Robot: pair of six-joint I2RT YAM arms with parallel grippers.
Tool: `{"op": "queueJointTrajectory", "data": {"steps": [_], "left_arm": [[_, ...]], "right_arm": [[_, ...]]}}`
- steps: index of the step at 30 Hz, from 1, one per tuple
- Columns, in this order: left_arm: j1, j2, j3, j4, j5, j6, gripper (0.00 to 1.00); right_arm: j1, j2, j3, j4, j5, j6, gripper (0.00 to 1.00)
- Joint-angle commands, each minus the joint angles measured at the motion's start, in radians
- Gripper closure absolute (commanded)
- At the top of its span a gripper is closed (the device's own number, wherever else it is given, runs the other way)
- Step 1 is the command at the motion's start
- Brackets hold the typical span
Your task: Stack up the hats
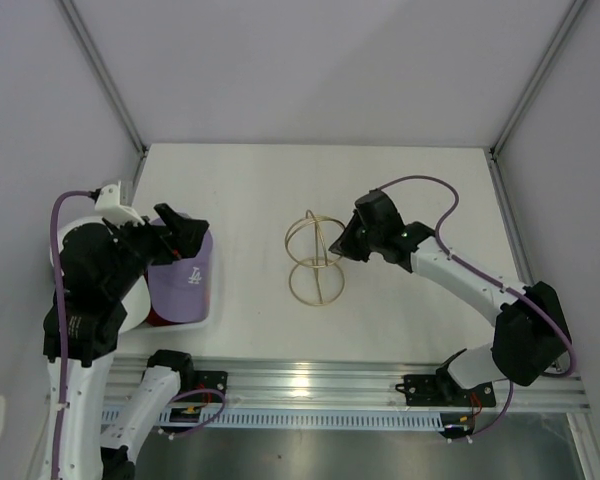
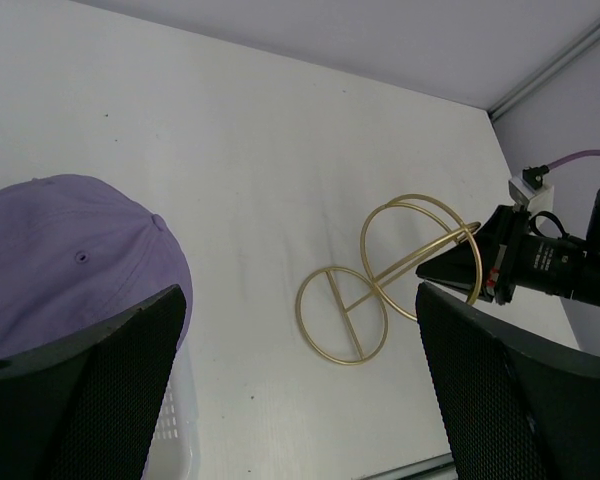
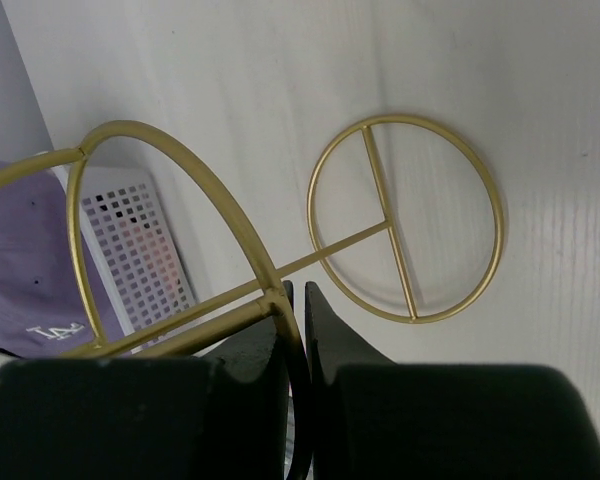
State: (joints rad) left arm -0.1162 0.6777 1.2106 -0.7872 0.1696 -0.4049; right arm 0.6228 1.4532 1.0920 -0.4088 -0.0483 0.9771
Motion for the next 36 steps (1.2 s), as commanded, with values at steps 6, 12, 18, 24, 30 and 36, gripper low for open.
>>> {"op": "queueJointTrajectory", "data": {"steps": [6,12,18,24,30,36], "left_arm": [[-0.01,-0.026,0.006,-0.03,0.001,-0.012,0.0],[-0.01,-0.012,0.003,-0.043,-0.01,-0.011,0.01],[-0.01,0.054,0.061,-0.17,-0.153,-0.011,0.01],[-0.01,0.138,0.128,-0.256,-0.258,0.018,0.01],[-0.01,0.171,0.219,-0.303,-0.343,0.031,0.01],[-0.01,0.189,0.297,-0.429,-0.58,-0.098,0.04]], "right_arm": [[0.018,-0.063,-0.072,-0.008,0.013,-0.003,0.69],[0.018,-0.128,0.001,-0.112,0.036,-0.066,0.29],[0.018,-0.197,0.104,-0.217,0.01,-0.107,0.01],[0.015,-0.318,0.085,-0.321,0.095,-0.19,0.0],[-0.032,-0.451,0.089,-0.424,0.096,-0.277,0.0],[-0.09,-0.534,0.137,-0.337,-0.014,-0.403,0.0]]}}
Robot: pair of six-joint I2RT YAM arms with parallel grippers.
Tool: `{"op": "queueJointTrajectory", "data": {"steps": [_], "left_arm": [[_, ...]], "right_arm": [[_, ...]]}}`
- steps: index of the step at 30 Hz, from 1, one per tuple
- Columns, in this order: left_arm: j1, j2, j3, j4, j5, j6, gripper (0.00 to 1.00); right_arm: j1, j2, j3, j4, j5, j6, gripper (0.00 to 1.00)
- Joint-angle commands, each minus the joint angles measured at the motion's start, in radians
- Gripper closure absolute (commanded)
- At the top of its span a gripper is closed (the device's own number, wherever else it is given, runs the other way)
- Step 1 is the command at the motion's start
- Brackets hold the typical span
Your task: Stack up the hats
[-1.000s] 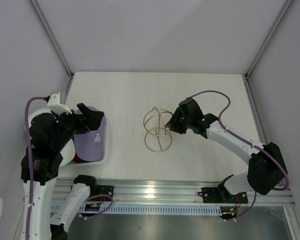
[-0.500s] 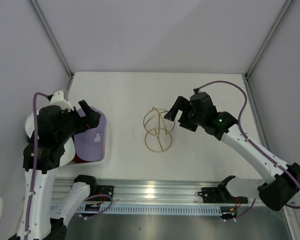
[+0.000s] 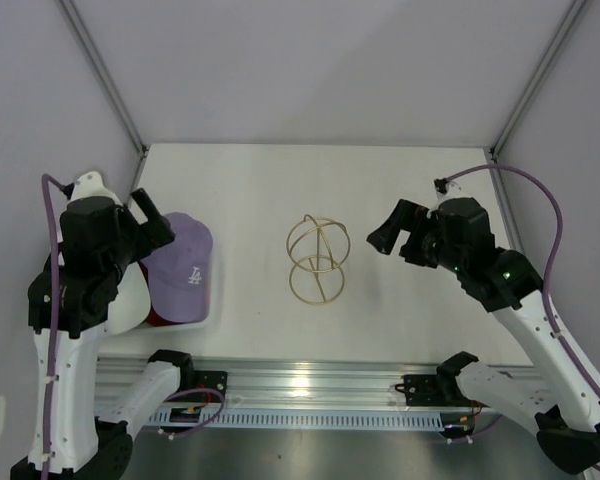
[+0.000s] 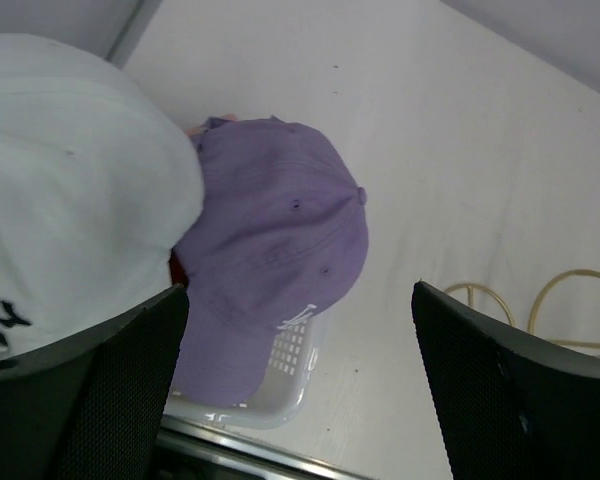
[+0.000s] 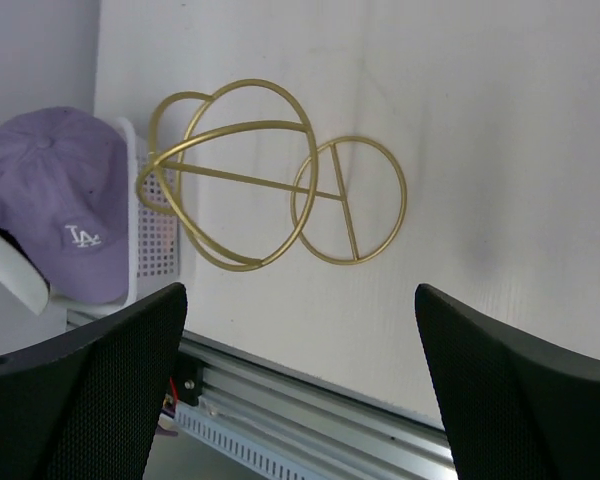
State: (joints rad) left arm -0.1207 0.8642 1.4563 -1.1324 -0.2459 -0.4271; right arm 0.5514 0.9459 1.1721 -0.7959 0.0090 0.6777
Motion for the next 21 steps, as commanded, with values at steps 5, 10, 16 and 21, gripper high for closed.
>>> {"op": "queueJointTrajectory", "data": {"steps": [5,10,16,21], "left_arm": [[0.003,-0.008,0.065,-0.161,-0.312,-0.157,0.06],[0.165,-0.024,0.05,-0.19,-0.208,-0.174,0.05],[0.274,-0.015,0.116,-0.175,-0.223,-0.164,0.05],[0.494,0.039,0.122,0.036,-0.017,-0.055,0.13]], "right_arm": [[-0.001,0.016,0.112,0.167,-0.246,-0.17,0.0],[0.042,0.074,0.176,0.283,-0.328,-0.191,0.01],[0.125,0.184,0.221,0.444,-0.422,-0.168,0.0],[0.14,0.29,0.3,0.414,-0.452,-0.225,0.0]]}}
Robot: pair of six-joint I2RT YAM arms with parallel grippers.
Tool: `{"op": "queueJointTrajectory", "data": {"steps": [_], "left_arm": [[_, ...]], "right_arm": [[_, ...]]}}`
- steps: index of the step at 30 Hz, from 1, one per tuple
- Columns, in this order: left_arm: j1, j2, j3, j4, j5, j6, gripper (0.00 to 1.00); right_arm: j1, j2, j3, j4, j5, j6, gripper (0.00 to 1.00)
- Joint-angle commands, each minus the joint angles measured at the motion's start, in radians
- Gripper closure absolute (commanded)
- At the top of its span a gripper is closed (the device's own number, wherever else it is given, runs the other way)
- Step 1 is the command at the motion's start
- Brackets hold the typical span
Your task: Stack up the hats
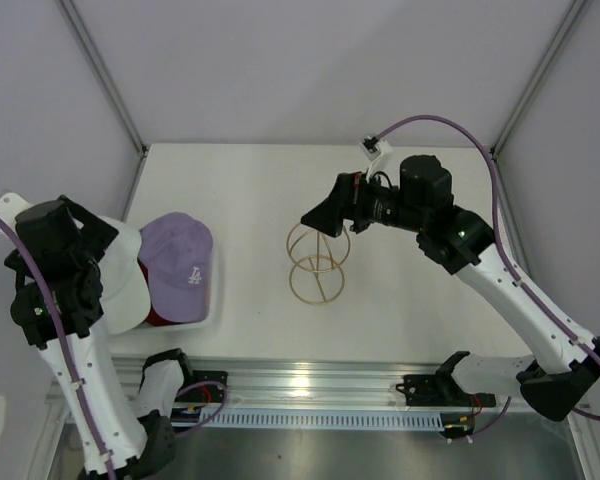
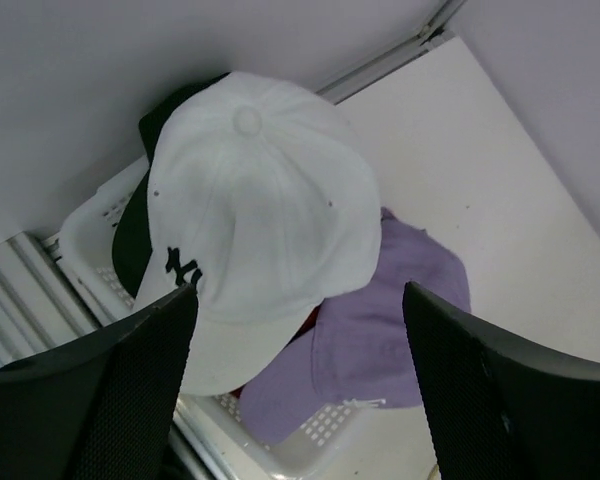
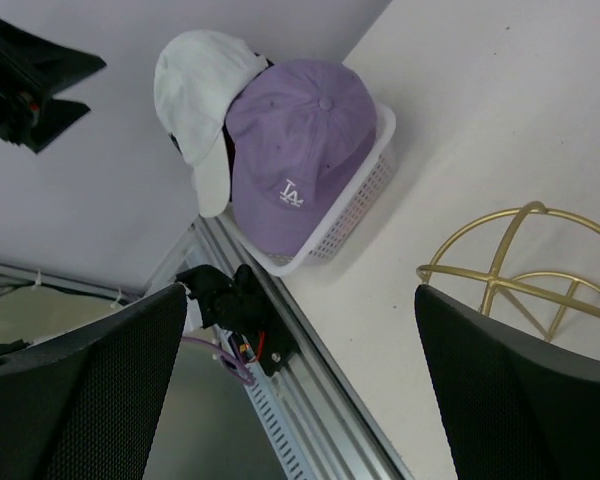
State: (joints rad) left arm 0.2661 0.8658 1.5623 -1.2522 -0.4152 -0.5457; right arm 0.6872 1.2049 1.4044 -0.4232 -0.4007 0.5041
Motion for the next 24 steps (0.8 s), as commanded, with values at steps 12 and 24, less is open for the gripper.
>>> {"op": "queueJointTrajectory", "data": {"steps": [12,24], "left_arm": [[0.326,0.162,-0.136,0.306,0.455,0.115,0.19],[0.326,0.222,-0.246,0.444,0.421,0.168,0.42]], "right_arm": [[-0.157,0.067,0.074,-0.086,0.041,-0.09,0.0],[-0.411,0.096,0.054,-0.063,-0.176,-0.029,0.0]]}}
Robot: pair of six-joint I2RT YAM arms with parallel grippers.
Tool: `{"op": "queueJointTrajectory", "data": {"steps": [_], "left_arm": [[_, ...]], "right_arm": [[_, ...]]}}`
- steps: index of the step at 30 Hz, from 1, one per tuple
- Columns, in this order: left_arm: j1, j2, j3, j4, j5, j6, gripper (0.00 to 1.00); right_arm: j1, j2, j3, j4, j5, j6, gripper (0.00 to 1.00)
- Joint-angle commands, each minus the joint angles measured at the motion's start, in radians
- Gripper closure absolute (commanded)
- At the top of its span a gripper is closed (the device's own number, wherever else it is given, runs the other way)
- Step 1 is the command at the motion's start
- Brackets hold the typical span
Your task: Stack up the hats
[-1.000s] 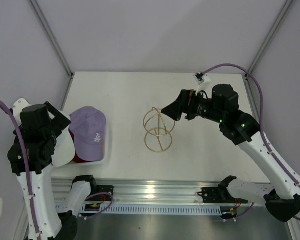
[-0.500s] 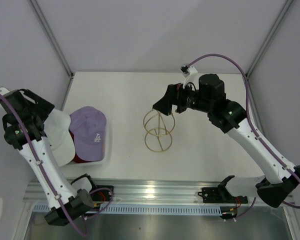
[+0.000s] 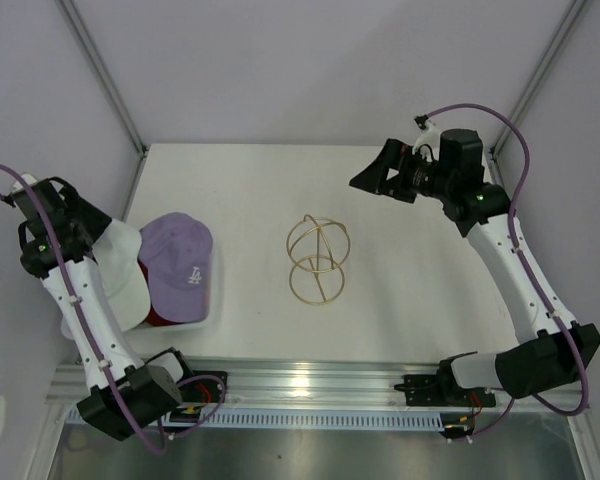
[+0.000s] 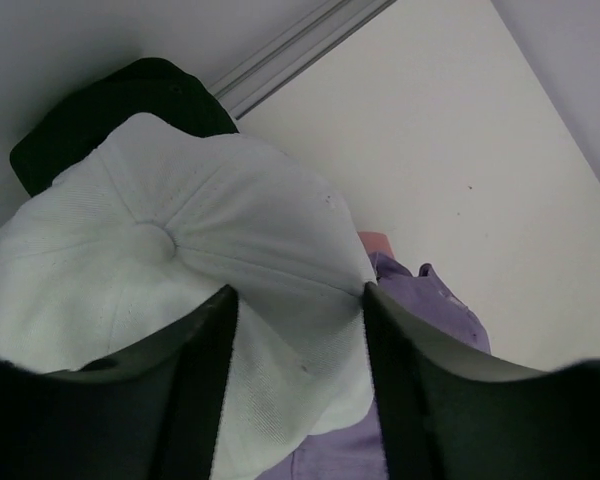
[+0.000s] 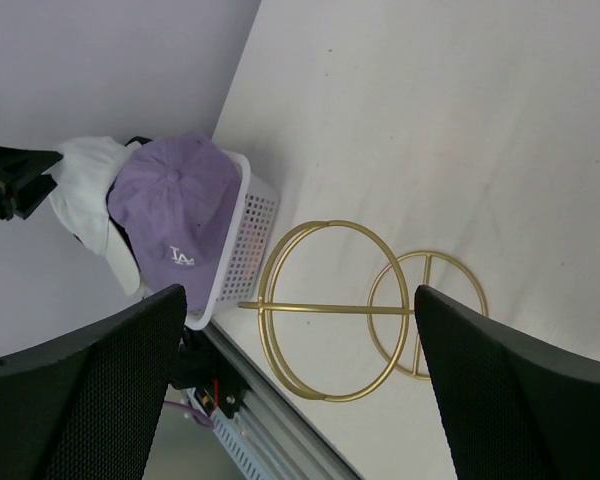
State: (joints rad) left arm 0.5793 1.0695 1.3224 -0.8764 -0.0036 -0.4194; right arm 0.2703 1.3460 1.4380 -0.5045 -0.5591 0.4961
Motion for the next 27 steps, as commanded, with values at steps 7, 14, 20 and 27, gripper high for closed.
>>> {"op": "queueJointTrajectory", "data": {"steps": [7,14,20,27], "left_arm": [[0.013,0.023,-0.017,0.103,0.044,0.07,0.83],[0.013,-0.014,0.061,0.06,0.128,0.094,0.99],[-0.018,-0.059,0.23,-0.044,0.224,0.122,0.99],[-0.386,-0.028,0.457,-0.179,0.137,0.142,0.99]], "right_arm": [[0.003,-0.067,0.018,0.001,0.07,-0.027,0.0],[-0.003,-0.054,0.015,-0.026,0.088,-0.025,0.0],[-0.006,-0.042,0.051,-0.031,0.074,-0.037,0.0],[-0.008,-0.022,0.068,-0.022,0.061,-0.021,0.0]]}}
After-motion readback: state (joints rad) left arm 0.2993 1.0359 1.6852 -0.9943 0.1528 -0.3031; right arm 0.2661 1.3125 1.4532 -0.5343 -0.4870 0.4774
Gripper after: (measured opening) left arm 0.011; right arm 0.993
